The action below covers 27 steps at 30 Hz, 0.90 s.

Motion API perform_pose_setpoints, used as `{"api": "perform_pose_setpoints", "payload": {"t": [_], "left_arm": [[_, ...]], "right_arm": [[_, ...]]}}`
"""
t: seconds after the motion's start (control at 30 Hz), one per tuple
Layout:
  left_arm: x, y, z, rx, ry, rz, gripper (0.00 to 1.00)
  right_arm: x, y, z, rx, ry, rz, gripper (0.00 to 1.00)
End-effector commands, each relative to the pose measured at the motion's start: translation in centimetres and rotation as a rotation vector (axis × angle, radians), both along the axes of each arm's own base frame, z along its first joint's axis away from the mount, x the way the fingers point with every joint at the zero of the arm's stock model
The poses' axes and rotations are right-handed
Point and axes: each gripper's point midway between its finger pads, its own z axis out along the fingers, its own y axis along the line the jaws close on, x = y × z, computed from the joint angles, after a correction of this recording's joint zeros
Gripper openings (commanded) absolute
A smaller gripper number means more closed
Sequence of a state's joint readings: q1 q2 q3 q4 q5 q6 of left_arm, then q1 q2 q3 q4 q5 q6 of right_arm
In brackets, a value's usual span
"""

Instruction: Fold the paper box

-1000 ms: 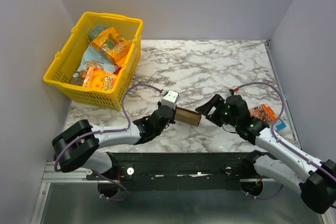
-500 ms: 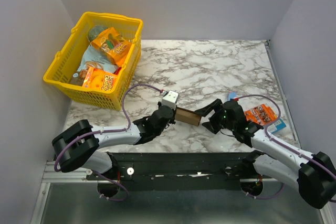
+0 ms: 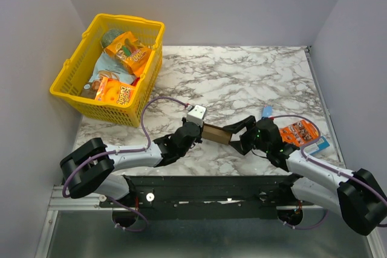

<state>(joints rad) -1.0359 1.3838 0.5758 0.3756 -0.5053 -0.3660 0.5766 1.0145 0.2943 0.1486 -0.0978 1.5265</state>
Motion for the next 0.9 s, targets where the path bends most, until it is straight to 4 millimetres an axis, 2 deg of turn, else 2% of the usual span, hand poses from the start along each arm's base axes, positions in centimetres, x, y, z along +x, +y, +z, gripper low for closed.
{"api": "perform_pose_setpoints", "payload": {"t": [0.0, 0.17, 0.37, 0.57, 0.7, 0.83, 0.87], "left_arm": [[-2.9, 2.6, -6.2, 0.213, 0.144, -0.05, 0.0], [-2.9, 2.6, -6.2, 0.212, 0.143, -0.05, 0.0], [-2.9, 2.6, -6.2, 0.212, 0.143, -0.052, 0.0], [-2.9, 2.6, -6.1, 0.209, 0.14, -0.05, 0.0], [-3.0, 2.6, -6.1, 0.211, 0.14, -0.05, 0.0], [-3.0, 2.5, -6.1, 0.214, 0.14, -0.052, 0.0], [-3.0, 2.5, -6.1, 0.214, 0.14, -0.054, 0.0]], "right_arm": [[1.2, 0.4, 2.6, 0.028, -0.083, -0.01, 0.89], [0.8, -0.5, 1.1, 0.036, -0.029, -0.069, 0.89], [0.8, -0.6, 0.9, 0.042, -0.012, -0.082, 0.89], [0.5, -0.6, -0.4, 0.038, 0.045, -0.089, 0.87], [0.5, -0.5, -0.9, 0.034, 0.06, -0.086, 0.82], [0.5, -0.5, -1.1, 0.028, 0.059, -0.082, 0.72], [0.5, -0.5, -1.2, 0.028, 0.059, -0.082, 0.67]]}}
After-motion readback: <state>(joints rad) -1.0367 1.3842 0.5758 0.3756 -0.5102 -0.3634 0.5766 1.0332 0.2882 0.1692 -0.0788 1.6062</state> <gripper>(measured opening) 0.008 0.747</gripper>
